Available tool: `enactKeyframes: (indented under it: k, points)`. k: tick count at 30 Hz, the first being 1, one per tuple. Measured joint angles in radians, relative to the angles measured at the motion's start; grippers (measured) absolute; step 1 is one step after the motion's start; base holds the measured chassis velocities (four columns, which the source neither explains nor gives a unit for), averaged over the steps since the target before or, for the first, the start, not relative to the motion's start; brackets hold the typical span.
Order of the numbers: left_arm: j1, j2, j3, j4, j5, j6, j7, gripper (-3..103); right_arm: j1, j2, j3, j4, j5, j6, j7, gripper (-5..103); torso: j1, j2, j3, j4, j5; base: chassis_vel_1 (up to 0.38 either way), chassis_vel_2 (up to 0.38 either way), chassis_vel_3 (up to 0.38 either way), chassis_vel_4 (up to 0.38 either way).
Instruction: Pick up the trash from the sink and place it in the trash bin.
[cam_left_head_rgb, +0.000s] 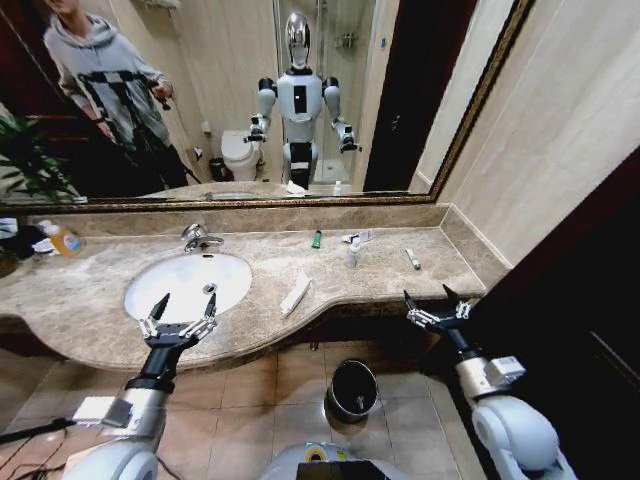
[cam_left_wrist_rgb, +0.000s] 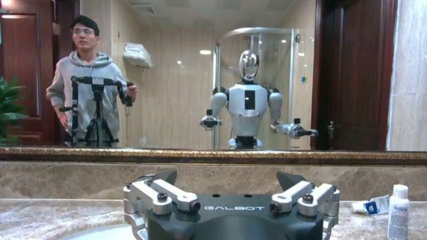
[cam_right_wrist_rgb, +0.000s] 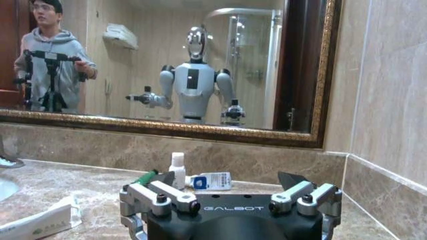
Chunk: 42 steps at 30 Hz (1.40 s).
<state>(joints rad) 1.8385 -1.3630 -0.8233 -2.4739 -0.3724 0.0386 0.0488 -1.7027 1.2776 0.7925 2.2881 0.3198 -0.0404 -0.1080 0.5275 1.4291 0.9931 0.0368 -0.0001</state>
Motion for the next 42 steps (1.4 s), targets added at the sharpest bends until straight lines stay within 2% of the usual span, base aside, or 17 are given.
enactKeyframes:
  k: [5,18,22,25,26,29,32,35,40,42]
  points:
    - [0.0,0.0,0.0,0.0,0.0,0.0,0.0,100,-0.011,-0.002,0.01,0.017,-0.014,-0.013,0.055,100,0.0,0.0,0.0,0.0,0.0001,0.0,0.0,0.0,0.0]
    - [0.0,0.0,0.0,0.0,0.0,0.0,0.0,100,-0.027,0.017,-0.002,0.025,0.014,0.009,0.082,100,0.0,0.0,0.0,0.0,0.0001,0.0,0.0,0.0,0.0]
    - [0.0,0.0,0.0,0.0,0.0,0.0,0.0,100,-0.022,0.0,-0.004,0.015,0.05,-0.011,0.08,100,0.0,0.0,0.0,-0.0001,0.0001,0.0,0.0,0.0,0.0]
    - [0.0,0.0,0.0,0.0,0.0,0.0,0.0,100,0.029,-0.064,-0.012,-0.018,0.098,-0.062,0.065,100,0.0,0.0,0.0,-0.0002,0.0002,0.0,0.0,0.0,0.0]
    - [0.0,0.0,0.0,0.0,0.0,0.0,0.0,100,0.029,-0.064,-0.012,-0.018,0.098,-0.062,0.065,100,0.0,0.0,0.0,-0.0002,0.0002,0.0,0.0,0.0,0.0]
    - [0.0,0.0,0.0,0.0,0.0,0.0,0.0,100,0.126,-0.134,-0.031,-0.089,0.131,-0.093,0.055,100,0.0,0.0,0.0,-0.0001,0.0002,0.0,0.0,0.0,0.0]
    - [0.0,0.0,0.0,0.0,0.0,0.0,0.0,100,0.194,-0.164,-0.054,-0.144,0.146,-0.101,0.052,100,0.0,0.0,0.0,0.0,0.0003,0.0,0.0,0.0,0.0]
    - [0.0,0.0,0.0,0.0,0.0,0.0,0.0,100,0.343,-0.213,-0.122,-0.283,0.157,-0.105,0.05,100,0.0,0.0,0.0,0.0,0.0004,0.0,0.0,0.0,0.0]
    - [0.0,0.0,0.0,0.0,0.0,0.0,0.0,100,0.467,-0.247,-0.194,-0.418,0.165,-0.1,0.051,100,0.0,0.0,0.0,0.0,0.0,0.0,0.0,0.0,0.0]
    - [0.0,0.0,0.0,0.0,0.0,0.0,0.0,100,0.576,-0.249,-0.251,-0.543,0.158,-0.089,0.051,100,0.0,0.0,0.0,0.0,0.0003,0.0,0.0,0.0,0.0]
